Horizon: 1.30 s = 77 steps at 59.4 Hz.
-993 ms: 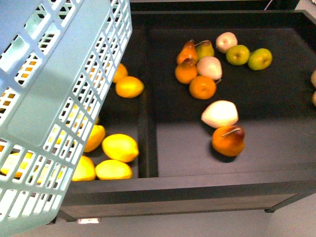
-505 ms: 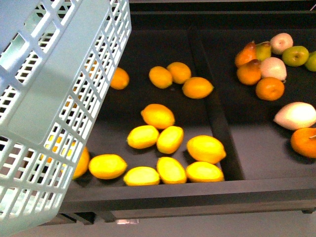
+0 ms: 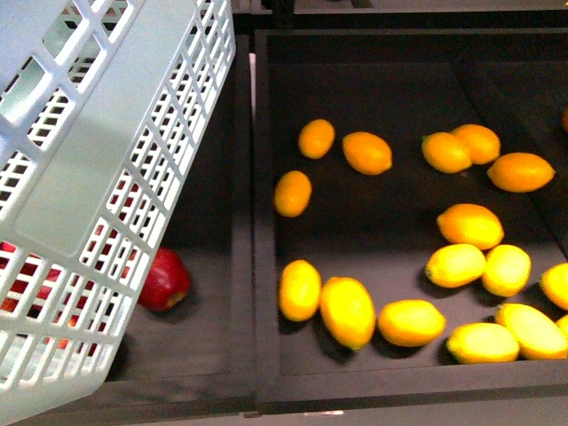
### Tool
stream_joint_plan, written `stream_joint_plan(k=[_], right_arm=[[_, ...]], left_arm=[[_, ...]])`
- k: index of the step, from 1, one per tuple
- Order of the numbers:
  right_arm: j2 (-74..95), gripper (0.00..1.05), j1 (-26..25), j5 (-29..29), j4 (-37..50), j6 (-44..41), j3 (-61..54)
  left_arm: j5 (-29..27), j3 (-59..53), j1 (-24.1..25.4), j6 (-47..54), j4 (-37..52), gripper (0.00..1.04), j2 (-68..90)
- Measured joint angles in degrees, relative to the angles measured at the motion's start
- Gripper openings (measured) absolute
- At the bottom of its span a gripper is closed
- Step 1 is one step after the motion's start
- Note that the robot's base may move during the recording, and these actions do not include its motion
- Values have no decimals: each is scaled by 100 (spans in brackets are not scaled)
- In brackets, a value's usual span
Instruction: Pick lemon and mango into basket
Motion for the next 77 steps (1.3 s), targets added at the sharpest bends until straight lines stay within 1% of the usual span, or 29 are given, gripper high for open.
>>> stream_joint_plan(k=[32,40,43,44,45,46,47,48,50,51,53,54,58,65,72,77], right_arm=[[2,96,0,-44,0,0,0],[2,96,-2,-55,0,0,-2],[2,96,-2,-39,0,0,-2],[2,96,-2,-37,0,0,-2],[2,96,-2,-39,0,0,-2],[2,96,-2,-39,0,0,-2],[2,96,-2,-42,0,0,-2],[2,96,-2,-37,0,0,-2],[2,96,-2,-39,0,0,-2],[2,96,-2,-37,0,0,-2],[2,96,-2,-37,0,0,-2],[2,96,-2,-37,0,0,-2],[2,96,-2,-31,0,0,-2],[2,96,-2,-15,0,0,-2],[2,96,-2,-17,0,0,-2],[2,96,-2,-20,0,0,-2]], left_arm=[[4,2,11,24,0,28,7],[-214,9,63,131,-9,28,-7],[-225,358,2,702,-785,28,155],[-179,546,-28,1045,-1147,28,260],[-157,636,-46,1233,-1307,28,315],[-136,793,-87,1650,-1591,28,424],[-125,861,-109,1867,-1709,28,481],[-116,970,-151,2319,-1888,28,588],[-114,1047,-192,2653,-1982,28,691],[-107,1104,-229,3167,-2015,28,793],[-125,1185,-289,3630,-2015,28,953],[-149,1244,-328,4035,-2011,28,1062],[-271,1502,-494,4876,-1897,28,1526],[-269,1950,-767,5182,-1698,28,2146],[-22,2529,-1119,5112,-1676,28,2876],[297,2997,-1401,5053,-1740,28,3432]])
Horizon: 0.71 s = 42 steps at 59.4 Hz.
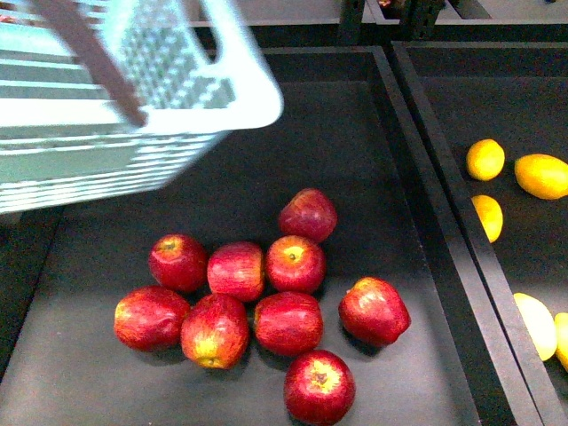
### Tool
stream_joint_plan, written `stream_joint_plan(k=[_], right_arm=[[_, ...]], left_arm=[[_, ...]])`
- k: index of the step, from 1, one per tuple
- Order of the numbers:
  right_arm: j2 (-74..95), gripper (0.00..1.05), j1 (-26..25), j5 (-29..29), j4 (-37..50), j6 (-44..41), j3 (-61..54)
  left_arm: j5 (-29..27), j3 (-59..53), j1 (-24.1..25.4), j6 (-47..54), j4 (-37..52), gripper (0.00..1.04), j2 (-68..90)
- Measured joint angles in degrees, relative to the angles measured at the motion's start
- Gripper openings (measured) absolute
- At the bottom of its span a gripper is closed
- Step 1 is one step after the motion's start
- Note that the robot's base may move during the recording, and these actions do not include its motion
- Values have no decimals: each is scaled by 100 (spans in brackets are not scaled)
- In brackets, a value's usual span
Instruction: Pick lemon and mango into basket
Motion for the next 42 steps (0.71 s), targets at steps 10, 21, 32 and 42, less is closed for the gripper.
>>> stream_joint_plan(k=[10,21,32,42], right_arm=[[0,96,0,4,0,0,0],[0,96,0,4,0,0,0],[0,96,0,4,0,0,0],[0,96,0,2,0,0,0]], left_arm=[[632,850,-608,-216,-212,28,682],[1154,1237,-1296,-542,-304,27,789],[1169,1180,-1449,-505,-304,27,789],[1169,1178,-1458,-487,-304,27,789]])
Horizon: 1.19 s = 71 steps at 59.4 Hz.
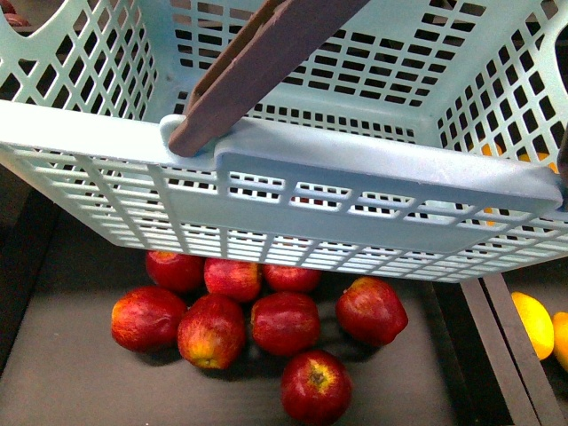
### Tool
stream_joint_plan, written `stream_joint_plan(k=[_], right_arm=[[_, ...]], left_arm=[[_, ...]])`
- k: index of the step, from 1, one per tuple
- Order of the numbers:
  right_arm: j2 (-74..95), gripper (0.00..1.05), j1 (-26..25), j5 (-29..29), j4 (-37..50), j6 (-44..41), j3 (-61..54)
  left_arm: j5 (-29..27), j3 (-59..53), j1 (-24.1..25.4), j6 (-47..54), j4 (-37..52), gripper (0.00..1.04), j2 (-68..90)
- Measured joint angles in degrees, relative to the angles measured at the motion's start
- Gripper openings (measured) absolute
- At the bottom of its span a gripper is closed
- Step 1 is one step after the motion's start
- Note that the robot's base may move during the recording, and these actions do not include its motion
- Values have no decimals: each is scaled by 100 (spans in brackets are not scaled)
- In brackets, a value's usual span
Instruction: Pick lemon and mango into basket
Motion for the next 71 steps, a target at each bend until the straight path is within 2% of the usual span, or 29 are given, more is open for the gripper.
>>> stream_joint_plan(k=[6,9,12,14,17,22,23,29,35,41,53,71], right_arm=[[0,96,0,0,0,0,0],[291,96,-107,-313,-616,339,232],[1060,96,-494,-634,-1624,780,699],[1526,96,-798,-885,-1978,1021,920],[2070,96,-1255,-1115,-2028,1132,1064],[3075,96,-2203,-1552,-1401,999,1207],[3147,96,-2262,-1572,-1333,999,1215],[5145,96,-3399,-1611,496,195,1486],[7003,96,-3873,-1751,1757,-452,1904],[8564,96,-4037,-1843,2223,-1141,2406],[10804,96,-4050,-1709,2277,-2323,3263],[12445,96,-3899,-1141,2225,-2964,4717]], left_arm=[[-2,0,2,0,0,27,0],[0,0,2,4,0,27,0],[-4,0,2,0,0,27,0],[-4,0,2,-4,0,27,0],[2,0,-9,11,0,27,-2],[2,0,-13,22,0,27,-2],[2,0,-13,20,0,27,-2],[-9,0,-4,28,0,27,-2],[-2,0,-2,28,0,27,-2],[-2,0,-4,31,0,27,-2],[-2,-2,-4,28,0,27,-2],[-2,-2,-4,31,0,27,-2]])
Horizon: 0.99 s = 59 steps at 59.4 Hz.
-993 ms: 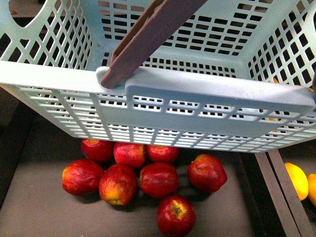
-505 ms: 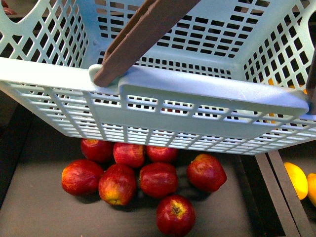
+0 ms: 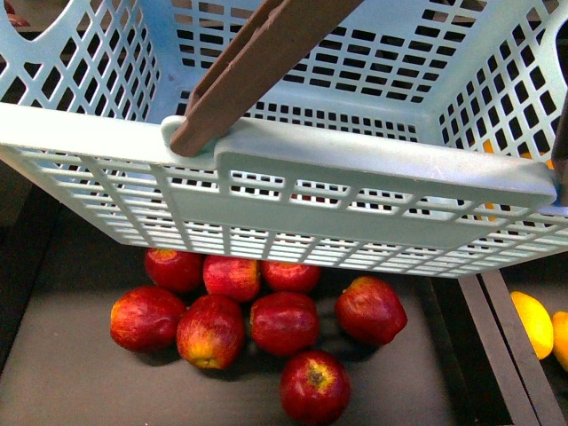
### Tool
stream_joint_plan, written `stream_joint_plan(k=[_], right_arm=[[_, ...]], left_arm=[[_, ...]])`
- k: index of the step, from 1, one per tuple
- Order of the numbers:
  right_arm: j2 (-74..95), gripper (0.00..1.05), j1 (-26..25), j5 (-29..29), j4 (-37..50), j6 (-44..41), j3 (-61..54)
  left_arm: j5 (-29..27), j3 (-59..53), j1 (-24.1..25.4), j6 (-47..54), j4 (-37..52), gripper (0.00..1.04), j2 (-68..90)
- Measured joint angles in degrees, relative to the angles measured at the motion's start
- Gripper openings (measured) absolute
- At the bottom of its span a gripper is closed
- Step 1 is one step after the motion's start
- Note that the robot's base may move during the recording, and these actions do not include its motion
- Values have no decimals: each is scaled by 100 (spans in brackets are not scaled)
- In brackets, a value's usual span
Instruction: Pick lemon and mango into basket
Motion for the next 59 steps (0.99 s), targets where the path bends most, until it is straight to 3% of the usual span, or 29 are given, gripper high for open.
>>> stream_joint_plan(k=[20,59], right_arm=[[1093,96,85,562,61,-284,1349],[2264,96,332,605,-1462,-1987,3534]], left_arm=[[4,0,0,0,0,27,0],[2,0,0,2,0,27,0]])
